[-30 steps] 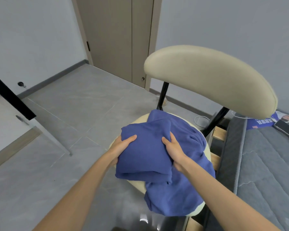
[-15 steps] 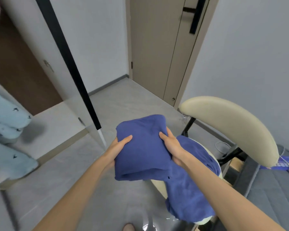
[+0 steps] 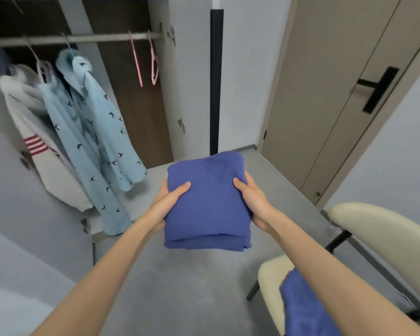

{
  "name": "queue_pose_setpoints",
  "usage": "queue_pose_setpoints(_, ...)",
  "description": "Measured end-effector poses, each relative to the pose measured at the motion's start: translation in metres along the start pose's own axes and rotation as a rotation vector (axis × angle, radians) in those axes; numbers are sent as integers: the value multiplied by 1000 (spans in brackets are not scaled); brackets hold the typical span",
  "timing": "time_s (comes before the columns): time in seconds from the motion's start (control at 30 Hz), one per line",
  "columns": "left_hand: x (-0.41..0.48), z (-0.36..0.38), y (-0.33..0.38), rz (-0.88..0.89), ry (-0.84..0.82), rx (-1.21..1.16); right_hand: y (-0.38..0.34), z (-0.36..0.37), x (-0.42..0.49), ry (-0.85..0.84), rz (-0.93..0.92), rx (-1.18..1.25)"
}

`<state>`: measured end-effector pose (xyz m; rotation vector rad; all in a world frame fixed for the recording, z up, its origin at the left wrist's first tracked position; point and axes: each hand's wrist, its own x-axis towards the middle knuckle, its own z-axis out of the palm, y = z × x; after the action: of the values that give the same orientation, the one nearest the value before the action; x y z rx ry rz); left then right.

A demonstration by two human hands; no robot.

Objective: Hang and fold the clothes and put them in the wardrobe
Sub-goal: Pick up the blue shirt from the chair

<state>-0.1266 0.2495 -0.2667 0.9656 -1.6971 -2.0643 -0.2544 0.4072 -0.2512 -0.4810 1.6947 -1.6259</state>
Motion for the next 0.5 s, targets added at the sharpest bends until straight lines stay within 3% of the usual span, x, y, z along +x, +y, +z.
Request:
queue_pose_setpoints(0.23,-14,-68,75,193,206,6,-72,81,24,-123,-138,-41)
queue_pose_setpoints(0.5,3,-161,160,382,293,-32,-152,183,82,-243,-292,-75)
